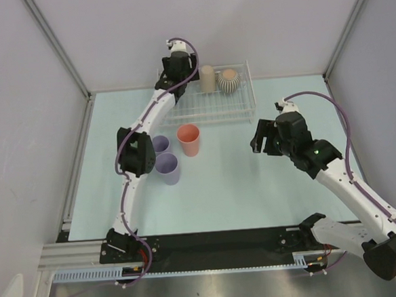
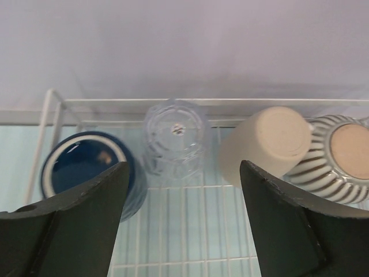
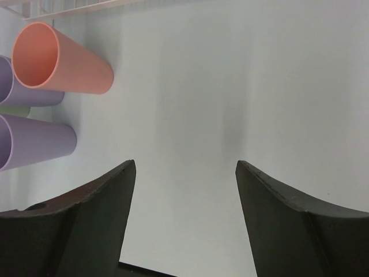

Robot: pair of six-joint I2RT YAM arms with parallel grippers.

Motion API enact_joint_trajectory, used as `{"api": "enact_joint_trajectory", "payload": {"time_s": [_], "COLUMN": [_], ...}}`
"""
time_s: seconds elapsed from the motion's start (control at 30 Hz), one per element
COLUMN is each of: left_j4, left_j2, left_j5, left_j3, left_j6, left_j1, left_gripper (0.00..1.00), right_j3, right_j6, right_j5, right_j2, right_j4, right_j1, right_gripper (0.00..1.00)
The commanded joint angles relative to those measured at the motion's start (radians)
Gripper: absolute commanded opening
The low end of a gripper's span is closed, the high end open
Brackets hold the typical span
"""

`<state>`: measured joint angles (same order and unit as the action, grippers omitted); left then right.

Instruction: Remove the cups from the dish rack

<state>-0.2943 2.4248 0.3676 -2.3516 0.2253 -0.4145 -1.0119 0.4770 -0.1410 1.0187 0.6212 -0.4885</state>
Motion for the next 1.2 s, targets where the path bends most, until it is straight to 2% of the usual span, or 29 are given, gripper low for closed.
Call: {"api": "enact_joint_trajectory", "payload": {"time_s": [0.0, 0.27, 0.63, 1.1, 1.17], "left_j4": [0.104, 0.153, 0.213, 0.221, 0.221], "left_j2": [0.062, 0.135, 0.158, 0.214, 0.214], "left_j5": [-0.139, -0.139, -0.085, -0.160, -0.168], "left_j3": [-0.069, -0.095, -0.095, -0.136, -0.135], "left_j6": [-0.018, -0.006, -0.021, 0.005, 0.014], "left_j1": [0.005, 0.032, 0.049, 0.057, 0.057], "left_gripper": [0.84, 0.86, 0.88, 0.90, 0.86], "right_j3": [0.010, 0.036, 0.049, 0.062, 0.068], "right_j6": [-0.008, -0.006, 0.009, 0.011, 0.012], "right_j5": [-0.022, -0.032, -0.014, -0.025, -0.026], "right_j2": [0.001, 0.018, 0.060, 0.049, 0.043], "right_j4": [0.005, 0.012, -0.015, 0.000, 0.000], "right_j1": [0.001, -0.001, -0.010, -0.010, -0.010], "right_gripper": [0.76, 0.76, 0.76, 0.75, 0.75]}}
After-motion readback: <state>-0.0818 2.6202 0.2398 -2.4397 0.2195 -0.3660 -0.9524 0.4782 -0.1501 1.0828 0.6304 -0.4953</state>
